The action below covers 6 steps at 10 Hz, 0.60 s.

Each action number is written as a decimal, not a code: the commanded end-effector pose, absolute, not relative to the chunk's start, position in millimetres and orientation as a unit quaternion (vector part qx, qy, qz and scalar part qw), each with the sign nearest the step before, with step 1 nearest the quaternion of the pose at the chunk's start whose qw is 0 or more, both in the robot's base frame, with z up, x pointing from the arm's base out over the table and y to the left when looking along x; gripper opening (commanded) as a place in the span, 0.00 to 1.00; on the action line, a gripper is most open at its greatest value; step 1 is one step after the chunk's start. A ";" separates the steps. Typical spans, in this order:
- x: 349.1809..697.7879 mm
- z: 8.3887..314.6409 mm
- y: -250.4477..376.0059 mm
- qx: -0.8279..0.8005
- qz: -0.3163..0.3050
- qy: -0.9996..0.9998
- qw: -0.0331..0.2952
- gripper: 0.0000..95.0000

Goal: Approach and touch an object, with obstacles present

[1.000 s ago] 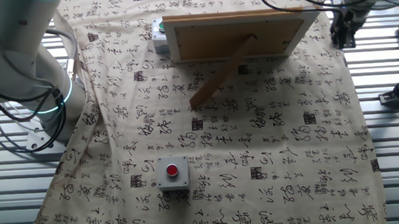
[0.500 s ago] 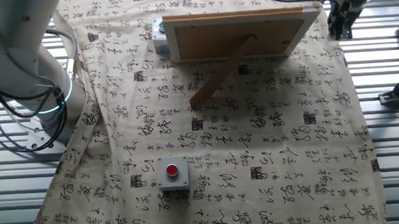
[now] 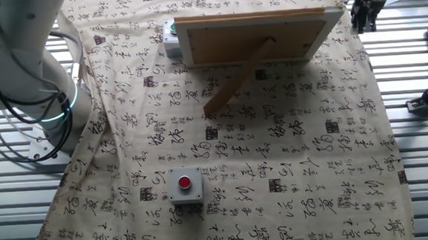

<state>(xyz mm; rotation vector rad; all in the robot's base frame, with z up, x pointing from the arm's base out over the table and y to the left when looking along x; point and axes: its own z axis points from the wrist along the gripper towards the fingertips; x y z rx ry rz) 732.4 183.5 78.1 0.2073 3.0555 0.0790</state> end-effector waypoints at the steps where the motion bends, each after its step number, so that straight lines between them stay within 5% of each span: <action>1: 728.8 78.0 187.3 0.068 0.025 0.997 0.040 0.00; 6: 727.2 82.5 191.4 0.064 0.028 0.997 0.039 0.00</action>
